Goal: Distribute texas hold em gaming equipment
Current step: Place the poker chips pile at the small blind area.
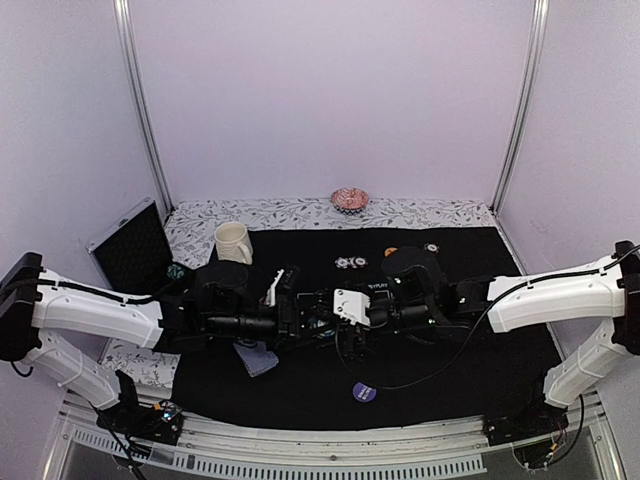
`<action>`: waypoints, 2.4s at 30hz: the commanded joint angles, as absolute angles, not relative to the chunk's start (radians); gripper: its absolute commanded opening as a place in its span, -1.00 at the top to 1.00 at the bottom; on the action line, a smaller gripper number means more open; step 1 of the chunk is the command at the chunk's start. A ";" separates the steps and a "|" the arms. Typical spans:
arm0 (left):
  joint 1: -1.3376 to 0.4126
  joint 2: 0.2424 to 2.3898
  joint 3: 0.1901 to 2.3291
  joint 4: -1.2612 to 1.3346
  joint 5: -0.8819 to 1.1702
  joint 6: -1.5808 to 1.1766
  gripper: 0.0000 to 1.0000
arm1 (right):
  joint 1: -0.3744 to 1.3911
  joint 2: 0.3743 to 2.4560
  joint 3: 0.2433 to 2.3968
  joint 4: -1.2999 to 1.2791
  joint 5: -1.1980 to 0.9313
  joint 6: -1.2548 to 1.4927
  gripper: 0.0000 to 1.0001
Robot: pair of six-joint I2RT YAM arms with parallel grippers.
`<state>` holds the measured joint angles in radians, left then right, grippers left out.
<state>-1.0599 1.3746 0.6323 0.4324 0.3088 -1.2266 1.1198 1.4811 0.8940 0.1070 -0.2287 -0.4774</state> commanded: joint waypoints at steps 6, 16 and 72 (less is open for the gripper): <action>-1.042 1.371 0.620 0.519 0.336 -1.231 1.00 | 1.121 1.534 0.938 0.190 -0.194 -0.486 -0.26; -1.043 1.367 0.616 0.533 0.349 -1.230 1.00 | 1.118 1.554 0.940 0.215 -0.125 -0.469 0.00; -1.081 1.619 0.603 0.190 0.275 -1.030 -0.69 | 1.242 1.703 0.770 0.036 -0.072 0.029 0.96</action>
<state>-1.0798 1.6733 0.5499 0.4774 0.4210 -1.1553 1.2465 1.7035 0.7509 0.0887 -0.0654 0.0246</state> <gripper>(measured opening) 0.835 0.416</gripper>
